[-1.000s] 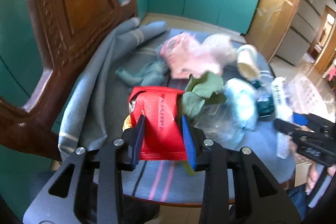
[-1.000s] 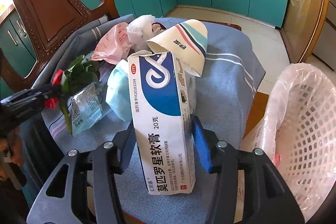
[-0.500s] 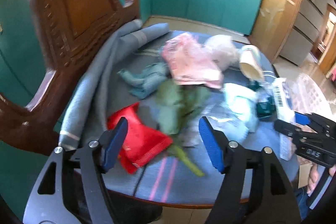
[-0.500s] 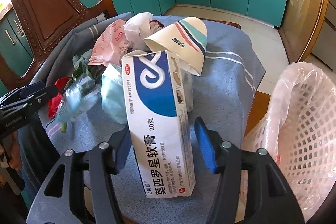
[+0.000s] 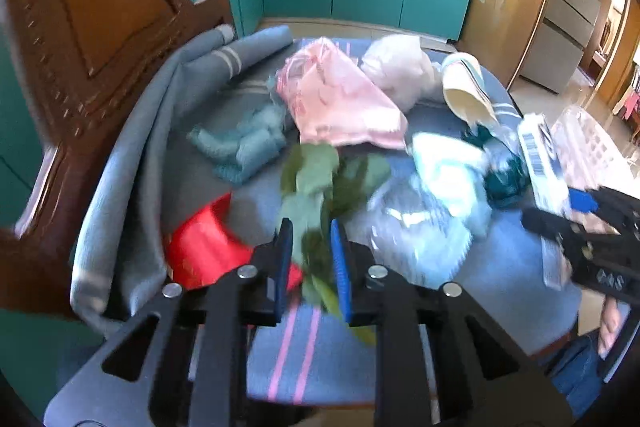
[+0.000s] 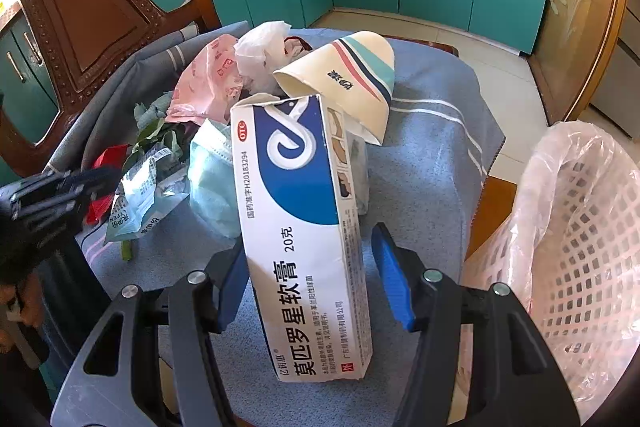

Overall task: Collect trash
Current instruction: 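Grasp the green leaves with the left tool while the right tool holds the box, then drop the leaves and ointment box into the white basket with both tools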

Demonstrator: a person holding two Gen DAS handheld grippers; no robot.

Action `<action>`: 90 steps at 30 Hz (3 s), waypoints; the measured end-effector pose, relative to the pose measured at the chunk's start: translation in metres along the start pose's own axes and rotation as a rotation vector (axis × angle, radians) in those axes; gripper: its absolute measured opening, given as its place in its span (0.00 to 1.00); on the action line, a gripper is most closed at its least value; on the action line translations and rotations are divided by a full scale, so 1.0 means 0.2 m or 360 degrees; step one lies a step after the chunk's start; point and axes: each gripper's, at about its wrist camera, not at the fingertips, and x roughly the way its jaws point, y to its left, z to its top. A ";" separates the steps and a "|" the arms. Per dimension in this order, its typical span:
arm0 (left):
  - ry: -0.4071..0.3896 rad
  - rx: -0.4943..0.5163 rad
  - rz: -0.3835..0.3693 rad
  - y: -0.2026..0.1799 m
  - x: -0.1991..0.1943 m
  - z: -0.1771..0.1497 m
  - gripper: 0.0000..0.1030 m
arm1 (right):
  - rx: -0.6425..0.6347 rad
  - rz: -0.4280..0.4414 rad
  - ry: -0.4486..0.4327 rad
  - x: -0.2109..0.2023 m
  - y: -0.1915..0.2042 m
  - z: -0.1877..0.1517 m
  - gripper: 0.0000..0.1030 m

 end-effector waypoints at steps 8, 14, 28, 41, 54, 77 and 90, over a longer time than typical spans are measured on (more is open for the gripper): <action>0.0112 -0.0016 0.0004 -0.06 0.15 0.03 0.46 | 0.0000 -0.0013 0.0020 0.03 -0.01 0.00 0.57; 0.0109 -0.0082 -0.0005 0.00 0.17 0.05 0.24 | 0.0020 0.0007 0.0033 0.04 -0.01 0.00 0.57; -0.0178 -0.0138 0.0022 0.05 -0.16 0.07 0.11 | 0.0089 0.0032 -0.0152 -0.11 -0.08 0.04 0.39; -0.0473 -0.0062 -0.0107 -0.09 -0.54 0.16 0.11 | 0.0195 0.0051 -0.0331 -0.29 -0.21 0.07 0.39; -0.0430 0.0084 -0.0400 -0.44 -0.49 0.18 0.11 | 0.0434 -0.0269 -0.0501 -0.53 -0.57 0.06 0.39; -0.0130 0.0532 -0.0890 -1.47 -0.12 0.13 0.11 | 0.0909 -0.0426 -0.0474 -0.72 -1.09 -0.24 0.39; -0.0342 0.0305 -0.0477 -1.00 -0.24 0.16 0.64 | 0.0890 -0.0370 -0.0478 -0.69 -1.04 -0.19 0.72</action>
